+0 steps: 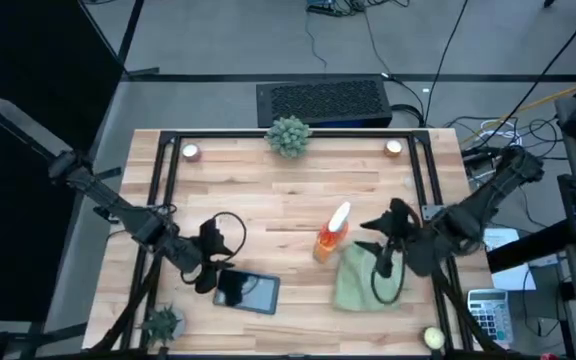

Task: Apply microfiber cloth
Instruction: Return to Home Position

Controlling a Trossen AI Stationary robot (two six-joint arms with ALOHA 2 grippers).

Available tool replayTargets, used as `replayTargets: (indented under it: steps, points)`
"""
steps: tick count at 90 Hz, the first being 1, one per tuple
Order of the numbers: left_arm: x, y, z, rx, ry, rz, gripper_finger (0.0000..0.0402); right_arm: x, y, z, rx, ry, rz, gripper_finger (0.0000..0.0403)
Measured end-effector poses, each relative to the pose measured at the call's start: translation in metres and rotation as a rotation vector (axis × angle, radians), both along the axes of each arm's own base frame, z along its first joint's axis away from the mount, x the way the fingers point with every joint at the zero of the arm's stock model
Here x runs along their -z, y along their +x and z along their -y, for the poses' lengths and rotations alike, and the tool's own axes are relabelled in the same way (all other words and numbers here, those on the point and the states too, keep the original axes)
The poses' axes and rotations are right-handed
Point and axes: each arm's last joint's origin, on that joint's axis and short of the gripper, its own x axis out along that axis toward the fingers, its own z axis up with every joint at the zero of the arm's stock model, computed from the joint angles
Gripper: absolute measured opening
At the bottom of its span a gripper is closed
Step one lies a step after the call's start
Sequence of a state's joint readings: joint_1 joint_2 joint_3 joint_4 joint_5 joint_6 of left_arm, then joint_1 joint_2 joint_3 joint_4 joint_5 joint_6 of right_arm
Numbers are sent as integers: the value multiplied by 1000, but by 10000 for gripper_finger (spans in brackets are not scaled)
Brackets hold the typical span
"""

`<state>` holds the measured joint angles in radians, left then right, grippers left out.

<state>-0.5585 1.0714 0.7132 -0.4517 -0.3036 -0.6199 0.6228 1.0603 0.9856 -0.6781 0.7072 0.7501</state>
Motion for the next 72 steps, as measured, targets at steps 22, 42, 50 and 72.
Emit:
replayTargets:
  steps: [22,42,50,72]
  points:
    - [0,8,-15,-29,35,0,133,46,-14,44,-65,46,135,142]
    - [0,13,-27,-62,63,5,134,72,-38,70,-69,63,224,69]
    - [-1,15,-30,-74,66,14,134,77,-42,75,-82,66,256,36]
    - [-3,19,-36,-82,99,43,134,91,-49,83,-97,-12,302,4]
